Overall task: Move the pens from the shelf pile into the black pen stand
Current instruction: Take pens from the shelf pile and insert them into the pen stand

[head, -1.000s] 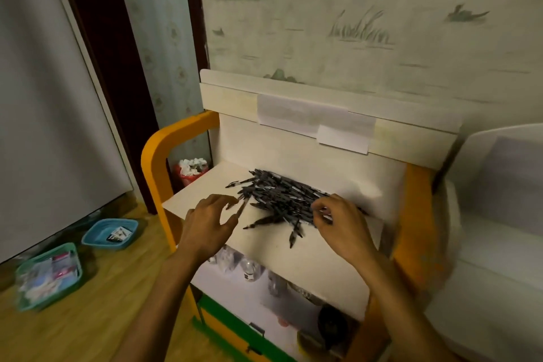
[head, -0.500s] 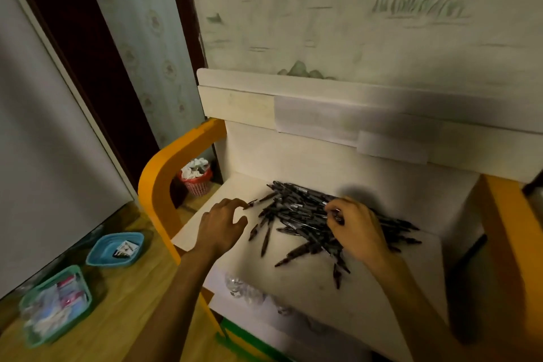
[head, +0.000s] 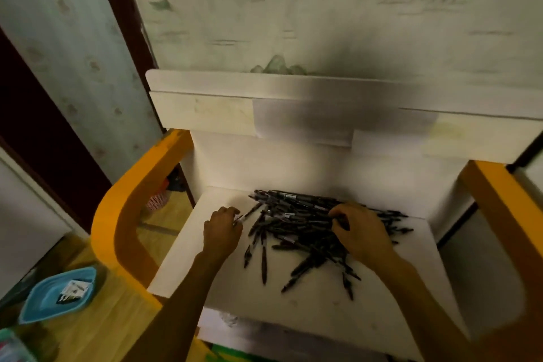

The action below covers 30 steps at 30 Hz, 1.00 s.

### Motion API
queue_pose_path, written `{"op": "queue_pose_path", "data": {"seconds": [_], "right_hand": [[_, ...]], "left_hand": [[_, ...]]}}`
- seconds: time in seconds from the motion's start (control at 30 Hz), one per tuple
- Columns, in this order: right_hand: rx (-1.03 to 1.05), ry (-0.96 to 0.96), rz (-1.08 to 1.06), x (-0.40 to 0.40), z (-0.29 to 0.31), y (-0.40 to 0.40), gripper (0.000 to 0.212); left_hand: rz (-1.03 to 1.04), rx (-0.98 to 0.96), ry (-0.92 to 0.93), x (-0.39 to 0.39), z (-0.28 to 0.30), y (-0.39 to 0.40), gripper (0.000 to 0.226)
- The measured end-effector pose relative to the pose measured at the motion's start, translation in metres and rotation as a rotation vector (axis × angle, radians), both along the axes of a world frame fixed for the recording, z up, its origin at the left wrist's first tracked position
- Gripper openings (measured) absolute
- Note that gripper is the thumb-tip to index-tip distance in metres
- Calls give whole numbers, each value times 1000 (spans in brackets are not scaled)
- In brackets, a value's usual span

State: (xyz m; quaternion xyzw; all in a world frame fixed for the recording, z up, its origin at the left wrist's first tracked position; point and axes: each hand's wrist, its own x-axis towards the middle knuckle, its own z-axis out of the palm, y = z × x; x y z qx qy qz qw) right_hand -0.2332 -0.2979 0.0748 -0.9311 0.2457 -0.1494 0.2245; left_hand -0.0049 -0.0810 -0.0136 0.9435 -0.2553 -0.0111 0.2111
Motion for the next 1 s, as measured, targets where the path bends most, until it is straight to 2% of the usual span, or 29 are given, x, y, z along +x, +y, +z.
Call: {"op": "queue_pose_path", "data": {"seconds": [0.2,0.4,0.5,0.6,0.83,1.0], "right_hand": [[-19,-1,-91,4,-3,7,15],[-42,-36,-129,2,-5,16,16],[-36,-19,-133,1,-7,18,15],[-21,-27,-132,2,-8,18,15],[-2,-40,-133,-1,-8,14,15],[24,-47,-141,-4,-7,8,18]], "left_hand": [[-106,17,85,29,-21,-16,44],[-180,123,54,39,-29,-17,22],[-161,147,82,40,-30,-13,28],[-149,20,177,39,-29,-9,37],[-114,-238,384,31,-25,-23,23],[-135,-256,383,27,-25,-35,29]]}}
